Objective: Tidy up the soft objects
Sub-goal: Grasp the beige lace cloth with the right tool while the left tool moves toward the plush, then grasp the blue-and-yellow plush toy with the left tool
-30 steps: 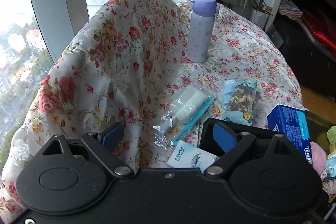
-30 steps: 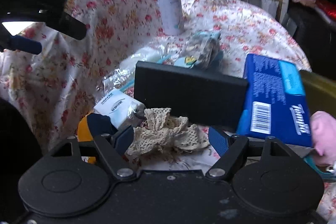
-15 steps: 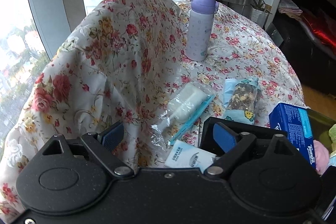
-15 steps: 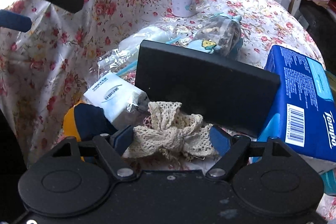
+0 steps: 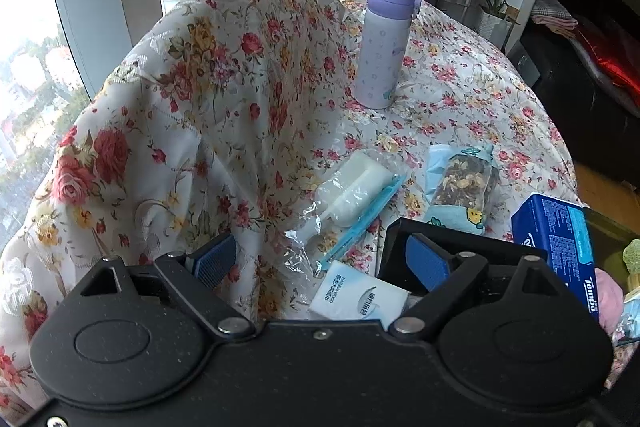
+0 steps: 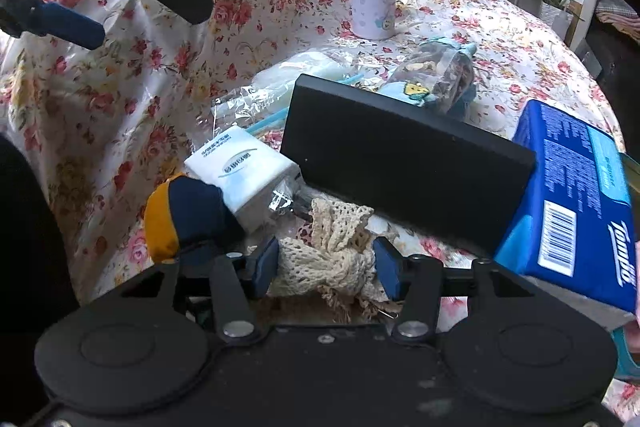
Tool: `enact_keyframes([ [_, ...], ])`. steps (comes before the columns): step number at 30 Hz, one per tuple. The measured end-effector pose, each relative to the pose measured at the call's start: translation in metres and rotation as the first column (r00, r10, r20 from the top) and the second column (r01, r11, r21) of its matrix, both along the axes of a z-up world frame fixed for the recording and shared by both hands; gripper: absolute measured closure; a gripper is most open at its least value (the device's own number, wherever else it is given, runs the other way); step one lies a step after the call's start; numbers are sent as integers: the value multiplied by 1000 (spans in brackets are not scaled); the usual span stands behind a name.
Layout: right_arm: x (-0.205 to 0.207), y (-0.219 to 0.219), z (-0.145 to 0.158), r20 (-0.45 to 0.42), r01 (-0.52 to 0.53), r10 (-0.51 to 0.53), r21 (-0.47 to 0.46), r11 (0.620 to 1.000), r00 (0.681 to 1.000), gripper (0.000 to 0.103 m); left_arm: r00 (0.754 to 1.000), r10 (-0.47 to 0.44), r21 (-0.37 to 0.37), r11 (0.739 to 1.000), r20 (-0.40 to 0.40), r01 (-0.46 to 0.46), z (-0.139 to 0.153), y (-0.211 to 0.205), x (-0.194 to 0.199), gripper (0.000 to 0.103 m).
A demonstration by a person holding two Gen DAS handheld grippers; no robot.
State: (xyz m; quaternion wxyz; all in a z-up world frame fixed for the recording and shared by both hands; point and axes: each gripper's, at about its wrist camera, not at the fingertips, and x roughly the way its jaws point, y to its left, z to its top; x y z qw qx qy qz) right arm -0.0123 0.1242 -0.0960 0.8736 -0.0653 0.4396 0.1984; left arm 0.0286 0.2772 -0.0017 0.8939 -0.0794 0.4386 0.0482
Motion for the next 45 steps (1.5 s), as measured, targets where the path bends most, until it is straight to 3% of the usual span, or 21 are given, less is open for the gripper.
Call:
enact_keyframes([
  [6,-17,-16,12,36,-2,2,5,1000,999,52,1000,1,-8,1000,-16,-2,-2,0,1,14],
  [13,-36,-39,26,67,7,-9,41,999,998,52,997,-24,67,997,-67,29,-6,-11,6,14],
  [21,-52,-72,19,75,43,-52,108,993,996,52,971,-132,108,982,-199,155,-16,-32,14,14],
  [27,-55,-101,13,83,88,-103,163,983,991,52,910,-251,177,930,-332,321,-26,-61,15,14],
  [32,-50,-117,21,88,119,-144,242,963,986,52,815,-364,184,856,-450,483,-37,-84,13,14],
  [38,-52,-126,25,97,126,-157,270,955,983,52,707,-383,205,778,-594,594,-58,-103,17,14],
  [42,-52,-132,30,93,131,-166,304,944,982,52,631,-355,184,757,-689,627,-77,-109,23,14],
  [45,-50,-133,31,90,133,-169,315,940,981,52,601,-341,172,753,-723,635,-87,-110,28,14],
])
